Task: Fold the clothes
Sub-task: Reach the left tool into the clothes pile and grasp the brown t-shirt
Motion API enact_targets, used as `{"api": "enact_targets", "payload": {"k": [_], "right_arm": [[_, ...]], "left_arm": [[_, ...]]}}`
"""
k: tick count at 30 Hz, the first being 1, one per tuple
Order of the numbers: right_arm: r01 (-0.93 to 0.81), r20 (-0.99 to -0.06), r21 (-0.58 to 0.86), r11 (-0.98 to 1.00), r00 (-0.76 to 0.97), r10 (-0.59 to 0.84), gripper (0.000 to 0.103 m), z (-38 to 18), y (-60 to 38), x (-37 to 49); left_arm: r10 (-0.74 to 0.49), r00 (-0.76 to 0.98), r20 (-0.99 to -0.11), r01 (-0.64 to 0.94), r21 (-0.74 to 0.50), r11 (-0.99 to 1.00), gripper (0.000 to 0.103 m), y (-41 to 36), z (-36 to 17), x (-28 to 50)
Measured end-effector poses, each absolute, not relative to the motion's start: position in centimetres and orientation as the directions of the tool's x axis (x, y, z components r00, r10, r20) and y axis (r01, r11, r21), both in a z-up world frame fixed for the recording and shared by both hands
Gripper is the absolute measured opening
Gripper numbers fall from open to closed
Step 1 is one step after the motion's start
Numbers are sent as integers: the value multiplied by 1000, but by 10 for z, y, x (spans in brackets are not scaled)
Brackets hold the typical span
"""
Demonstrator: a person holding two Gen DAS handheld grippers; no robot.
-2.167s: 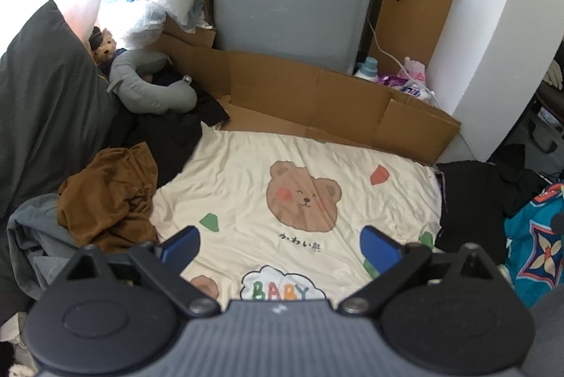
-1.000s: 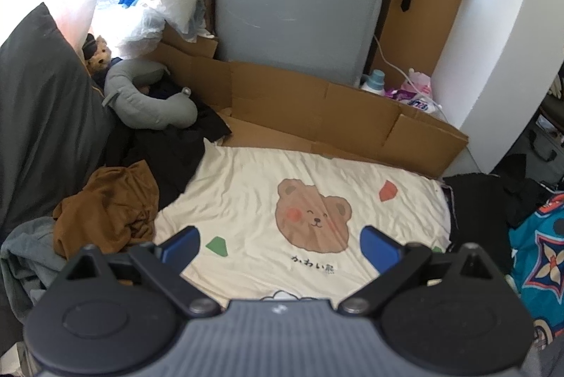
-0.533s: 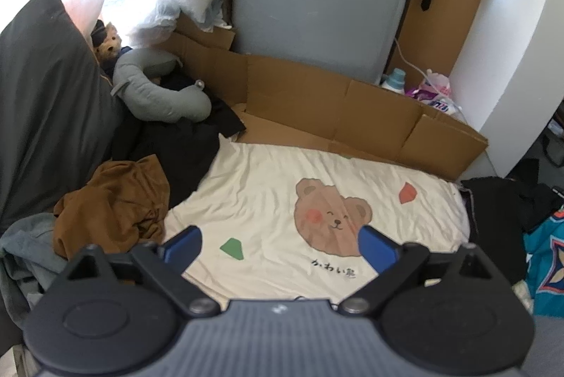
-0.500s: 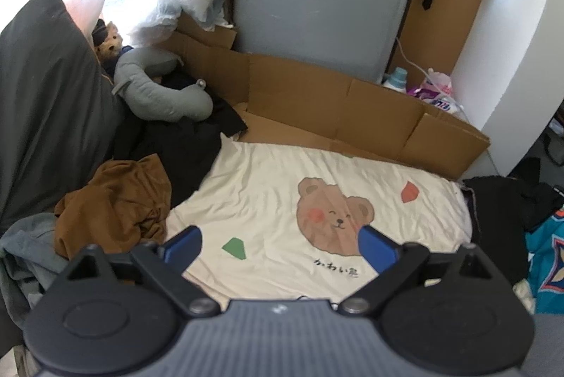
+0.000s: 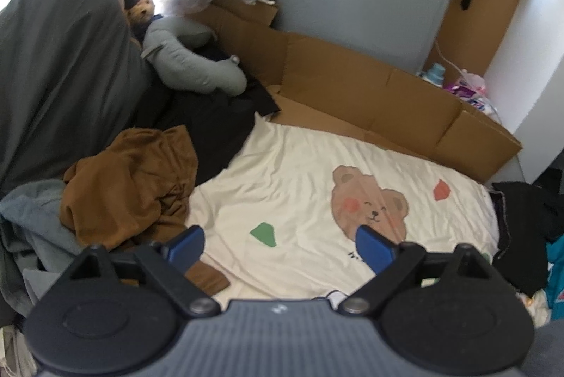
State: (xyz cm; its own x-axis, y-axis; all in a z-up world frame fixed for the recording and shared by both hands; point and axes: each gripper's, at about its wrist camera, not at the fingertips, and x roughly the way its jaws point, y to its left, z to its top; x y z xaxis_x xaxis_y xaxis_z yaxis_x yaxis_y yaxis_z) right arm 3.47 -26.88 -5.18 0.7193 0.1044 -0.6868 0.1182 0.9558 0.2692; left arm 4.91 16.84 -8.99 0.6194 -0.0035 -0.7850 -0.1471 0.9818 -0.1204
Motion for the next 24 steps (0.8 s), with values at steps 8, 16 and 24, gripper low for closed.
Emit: {"api": "enact_targets", "payload": {"k": [8,16,24], "right_arm": [[103,-706,249,963,700,108,103,-75,-252,44],[40,-701,307,951,685,197,103,-106,-230,52],[45,-730,339,940,643,232,103,-141,-217,56]], "left_arm": [[20,615,-789,-206,-136,969,86,187,-124,57],[68,599,-798,-273,-123,954,84,205,-156,60],[143,518,-843,-410,-98,907,79,242,-204,53]]}}
